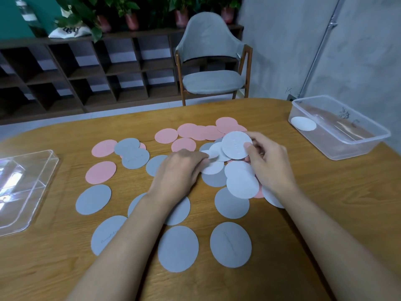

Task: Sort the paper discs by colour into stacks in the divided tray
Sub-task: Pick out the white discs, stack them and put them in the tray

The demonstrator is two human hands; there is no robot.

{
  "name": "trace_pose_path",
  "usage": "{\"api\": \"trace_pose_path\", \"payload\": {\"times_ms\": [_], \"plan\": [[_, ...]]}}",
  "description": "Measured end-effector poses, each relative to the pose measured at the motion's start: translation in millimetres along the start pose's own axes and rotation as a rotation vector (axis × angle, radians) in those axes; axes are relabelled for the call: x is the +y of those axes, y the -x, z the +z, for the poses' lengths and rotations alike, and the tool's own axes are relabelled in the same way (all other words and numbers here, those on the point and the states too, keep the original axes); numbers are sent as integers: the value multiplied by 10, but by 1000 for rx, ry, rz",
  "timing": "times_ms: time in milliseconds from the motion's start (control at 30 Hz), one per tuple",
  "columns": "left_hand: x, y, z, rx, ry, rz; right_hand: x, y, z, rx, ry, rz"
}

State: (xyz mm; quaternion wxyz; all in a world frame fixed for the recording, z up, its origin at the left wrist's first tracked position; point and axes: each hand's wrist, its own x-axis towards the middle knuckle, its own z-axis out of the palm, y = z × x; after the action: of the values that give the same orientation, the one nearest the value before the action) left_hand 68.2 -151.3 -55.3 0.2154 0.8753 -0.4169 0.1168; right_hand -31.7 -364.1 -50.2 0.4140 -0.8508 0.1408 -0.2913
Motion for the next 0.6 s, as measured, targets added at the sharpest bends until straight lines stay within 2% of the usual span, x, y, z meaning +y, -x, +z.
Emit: {"api": "trace_pose_path", "payload": {"times_ms": [167,300,467,600], "plan": [[96,29,-43,206,186,46,-31,23,6,-16,-66,24],[230,8,-34,266,454,-115,-80,55,23,-61,-92,-10],[296,-7,33,329,602,-297,-98,74,54,-167,-84,-38],[324,-8,26,333,728,-331,-132,99,67,-229,-119,-70]]}}
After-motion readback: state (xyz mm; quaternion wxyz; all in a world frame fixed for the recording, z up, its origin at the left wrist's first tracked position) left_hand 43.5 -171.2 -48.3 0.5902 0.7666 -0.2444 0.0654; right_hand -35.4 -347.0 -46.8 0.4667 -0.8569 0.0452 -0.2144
